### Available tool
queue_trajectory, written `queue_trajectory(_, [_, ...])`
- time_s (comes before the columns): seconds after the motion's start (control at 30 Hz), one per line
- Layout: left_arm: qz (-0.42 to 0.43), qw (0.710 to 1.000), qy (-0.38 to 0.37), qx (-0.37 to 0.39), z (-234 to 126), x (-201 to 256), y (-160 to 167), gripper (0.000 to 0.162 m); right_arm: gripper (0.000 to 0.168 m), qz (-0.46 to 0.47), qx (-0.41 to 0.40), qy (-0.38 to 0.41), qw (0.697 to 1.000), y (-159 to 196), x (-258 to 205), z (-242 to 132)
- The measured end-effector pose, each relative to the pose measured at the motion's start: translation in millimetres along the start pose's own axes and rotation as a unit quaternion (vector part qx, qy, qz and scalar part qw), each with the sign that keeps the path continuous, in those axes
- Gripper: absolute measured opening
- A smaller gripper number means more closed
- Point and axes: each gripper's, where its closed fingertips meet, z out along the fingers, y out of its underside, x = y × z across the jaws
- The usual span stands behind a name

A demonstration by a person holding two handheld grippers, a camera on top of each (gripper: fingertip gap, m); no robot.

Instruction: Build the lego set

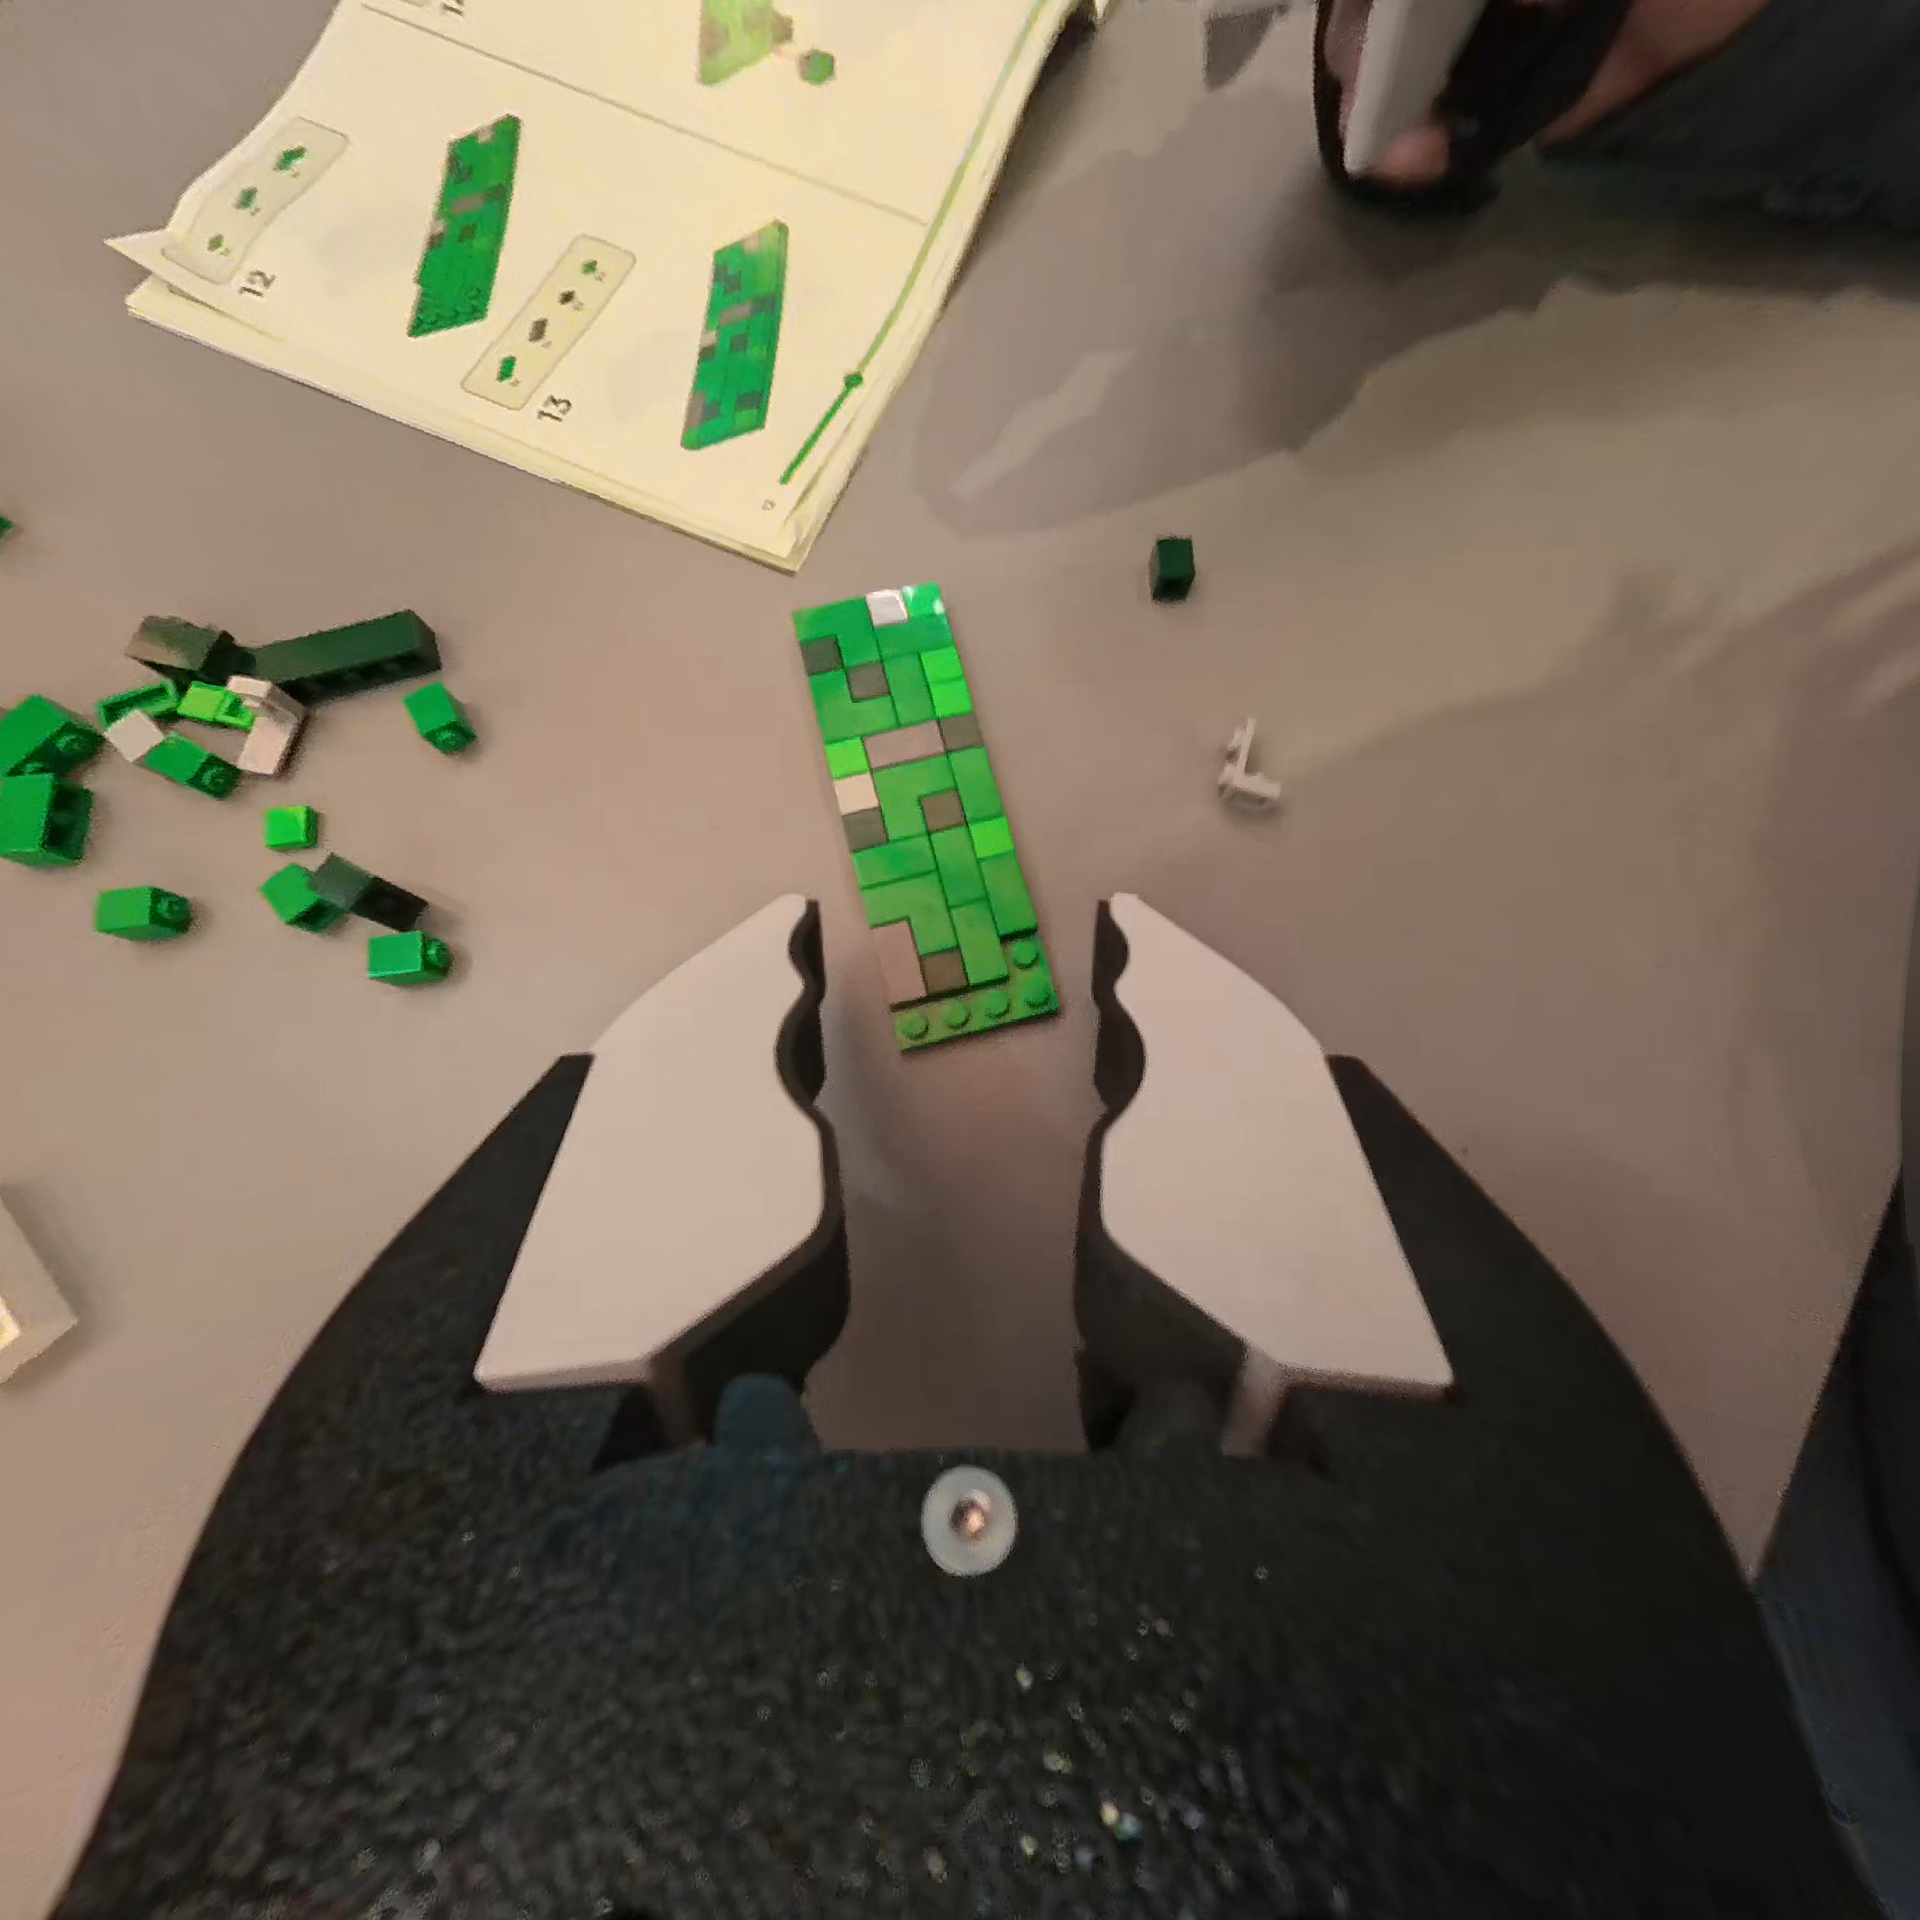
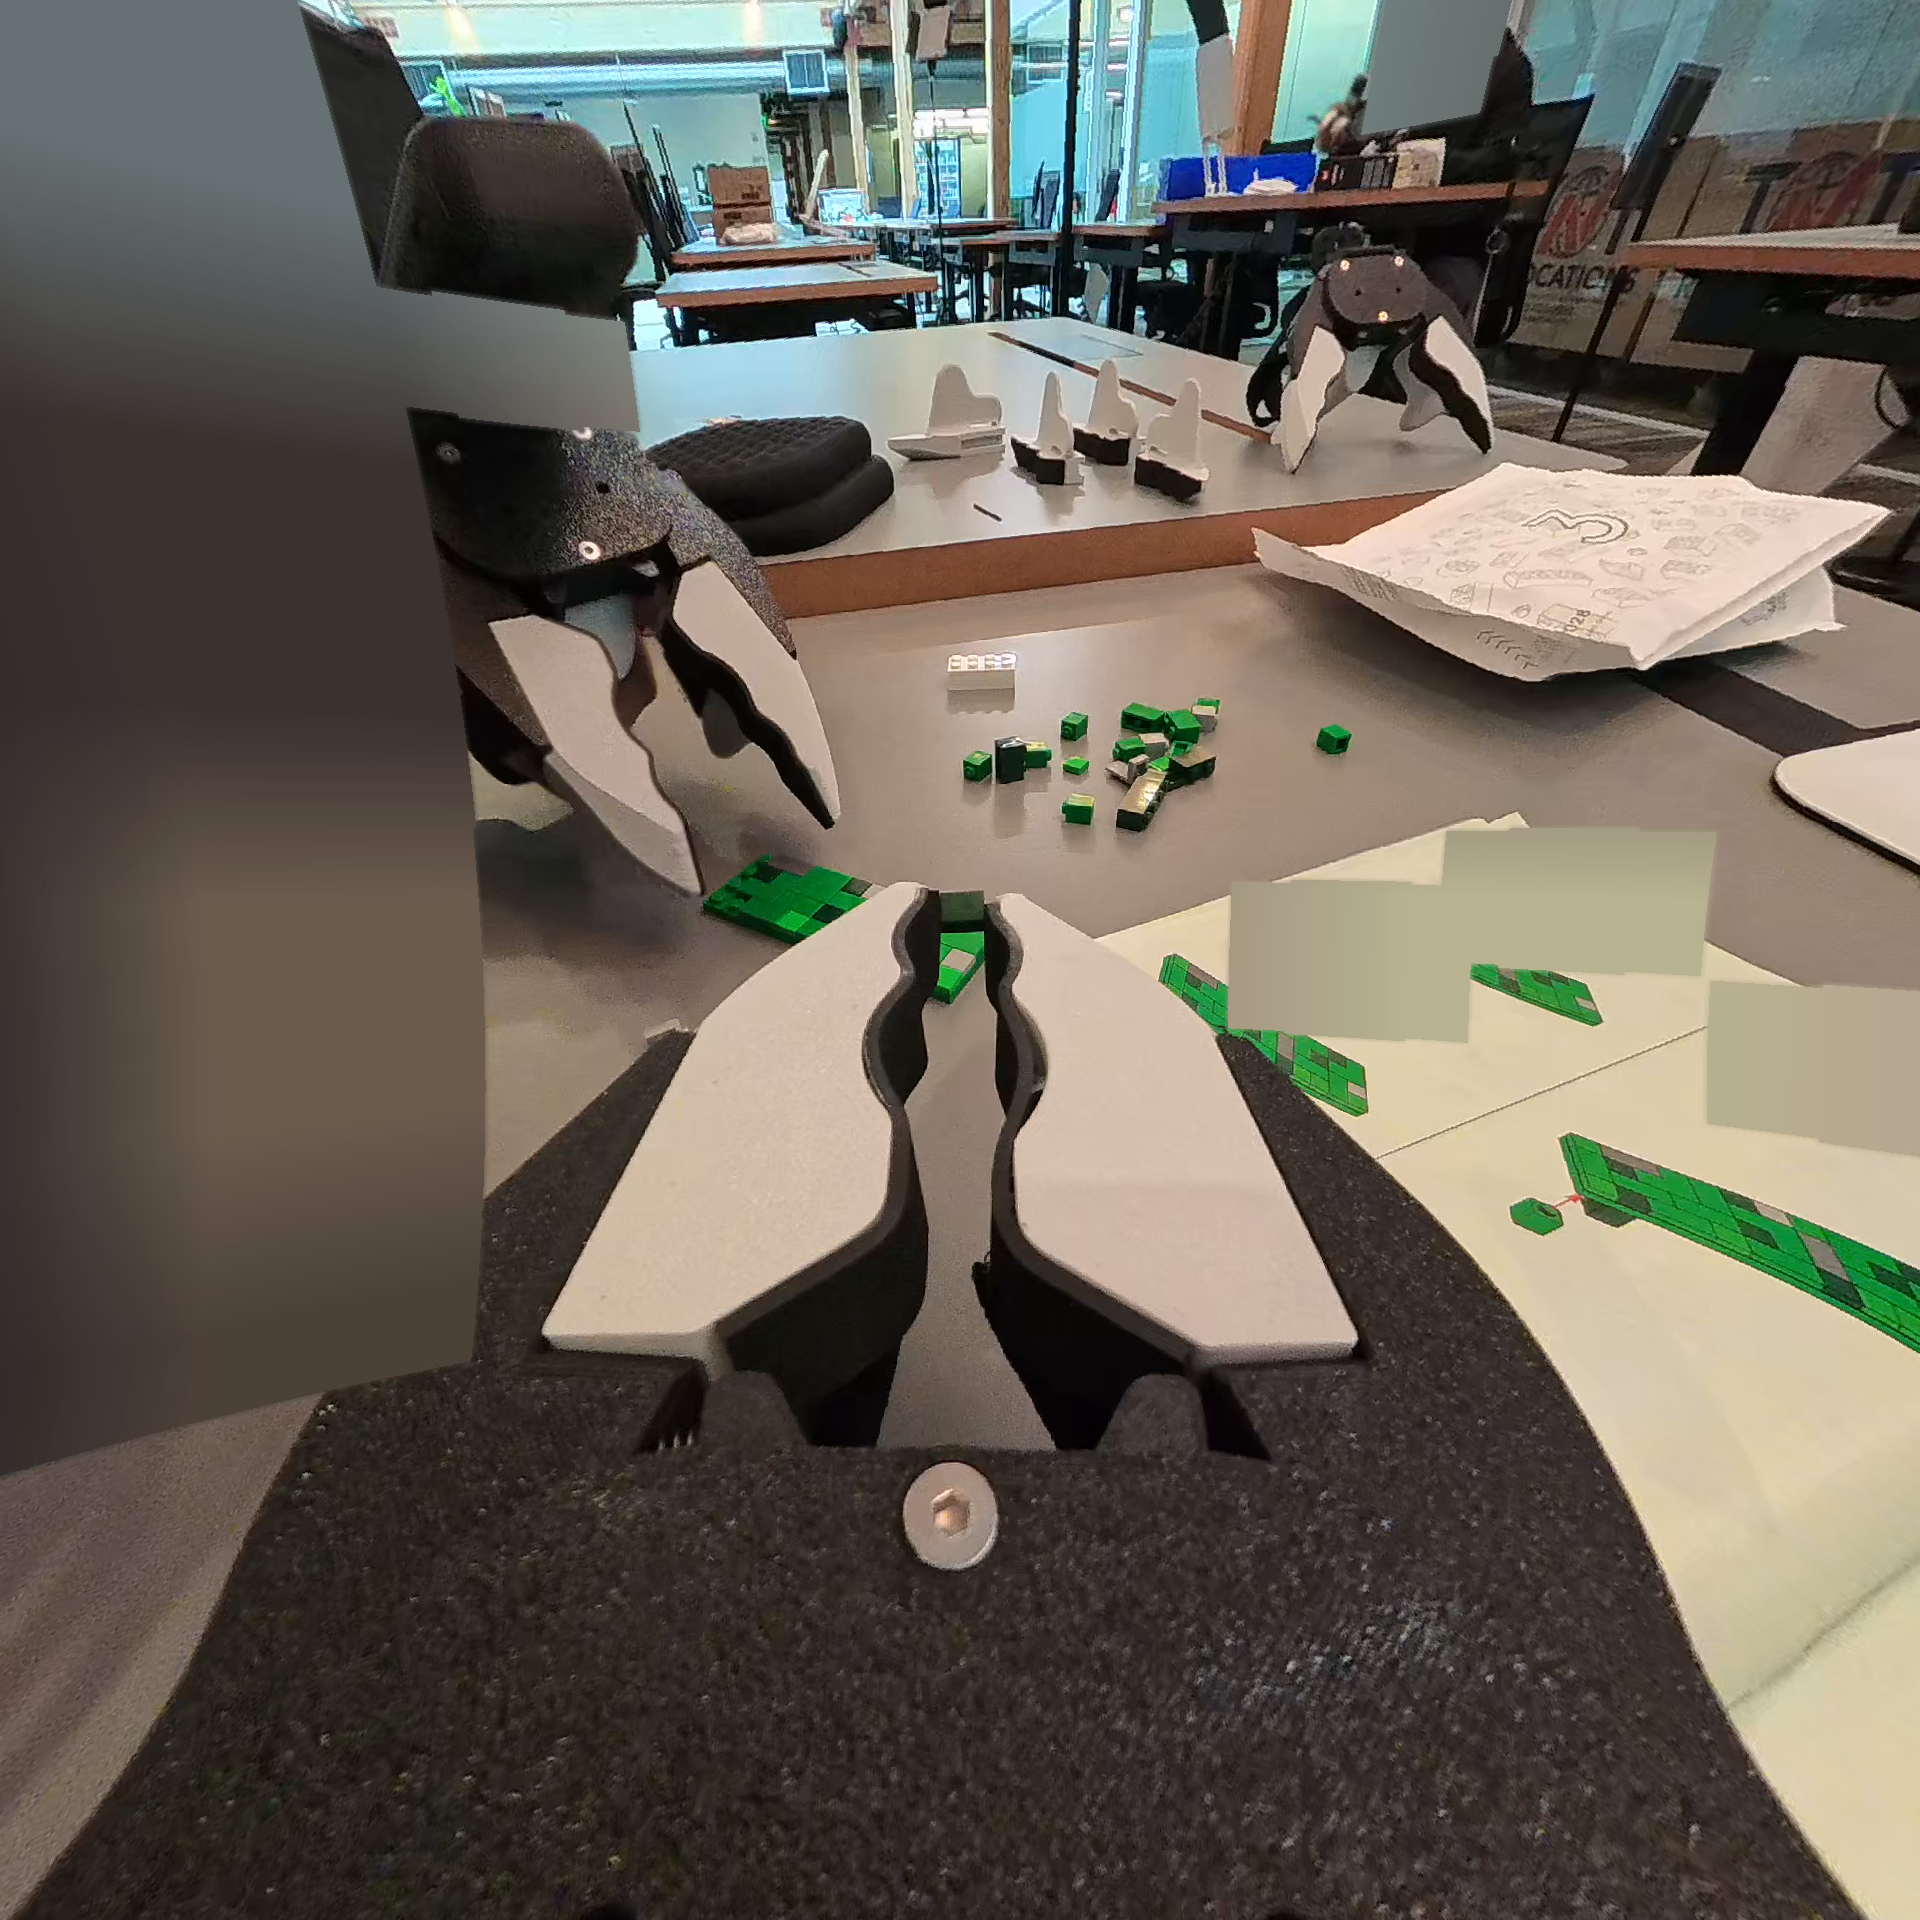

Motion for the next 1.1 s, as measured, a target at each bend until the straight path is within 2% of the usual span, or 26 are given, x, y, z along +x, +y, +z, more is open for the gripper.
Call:
queue_trajectory(0.23, [-0.015, 0.997, -0.074, -0.027, 4.7, -5.3, 10.9, 0.055, 0.008, 0.000, -0.001, -0.001, 1.000, 0.4, 0.0, 0.4])
queue_trajectory(0.3, [-0.013, 0.995, -0.086, -0.044, 5.3, -4.4, 14.8, 0.052, 0.008, 0.001, -0.001, -0.001, 1.000, 0.3, -0.1, 0.4])
queue_trajectory(0.47, [0.012, 0.993, -0.104, -0.053, 5.1, -3.7, 13.4, 0.032, 0.007, 0.000, -0.001, -0.002, 1.000, 0.4, -0.4, 0.3])
queue_trajectory(0.7, [0.037, 0.993, -0.105, -0.039, 5.9, -6.3, 10.4, 0.031, 0.007, -0.008, -0.002, -0.008, 1.000, 0.4, -3.1, -0.8])
queue_trajectory(0.87, [0.075, 0.992, -0.100, 0.018, 6.4, -5.1, -16.7, 0.030, 0.007, -0.034, 0.002, -0.021, 0.999, -2.2, -9.4, -7.1])
queue_trajectory(0.9, [0.090, 0.991, -0.096, 0.036, 6.0, -3.7, -26.2, 0.000, 0.008, -0.039, 0.005, -0.025, 0.999, -3.6, -11.0, -9.1])
queue_trajectory(1.0, [0.129, 0.985, -0.093, 0.062, 8.8, -2.8, -50.1, 0.000, 0.007, -0.055, 0.011, -0.028, 0.998, -7.0, -12.8, -16.6])
queue_trajectory(1.1, [0.128, 0.986, -0.096, 0.050, 12.2, -10.2, -53.2, 0.000, 0.008, -0.058, 0.009, -0.021, 0.998, -5.7, -9.3, -23.9])
